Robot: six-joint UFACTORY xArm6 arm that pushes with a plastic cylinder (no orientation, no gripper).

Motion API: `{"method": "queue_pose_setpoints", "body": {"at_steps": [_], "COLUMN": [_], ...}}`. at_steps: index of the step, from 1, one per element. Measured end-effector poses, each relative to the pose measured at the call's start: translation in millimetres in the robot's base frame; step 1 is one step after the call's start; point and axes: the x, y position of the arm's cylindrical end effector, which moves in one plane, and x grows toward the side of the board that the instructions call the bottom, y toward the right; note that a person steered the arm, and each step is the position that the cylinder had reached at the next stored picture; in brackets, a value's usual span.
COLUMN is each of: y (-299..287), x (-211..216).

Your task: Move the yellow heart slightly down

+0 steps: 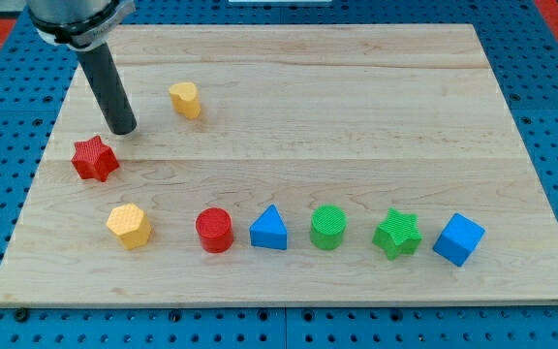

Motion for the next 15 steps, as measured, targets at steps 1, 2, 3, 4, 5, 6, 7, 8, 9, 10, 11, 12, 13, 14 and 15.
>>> {"method": "queue_pose_setpoints", "body": {"at_steps": [1, 2, 3, 4, 5, 6, 7, 8, 9, 10, 11, 12, 13, 14, 15], "y": [-11.5, -13.8, -13.8, -9.3, 43.0, 140.4, 210.7, 210.8, 136.9, 93.8, 90.3, 87.1, 122.0, 83.0, 49.0], "x": [41.1, 86.0, 118.7, 99.3, 51.7, 42.6, 8.0, -46.9, -60.2, -50.0, -2.8, -20.1, -62.6, -95.2, -55.7]}}
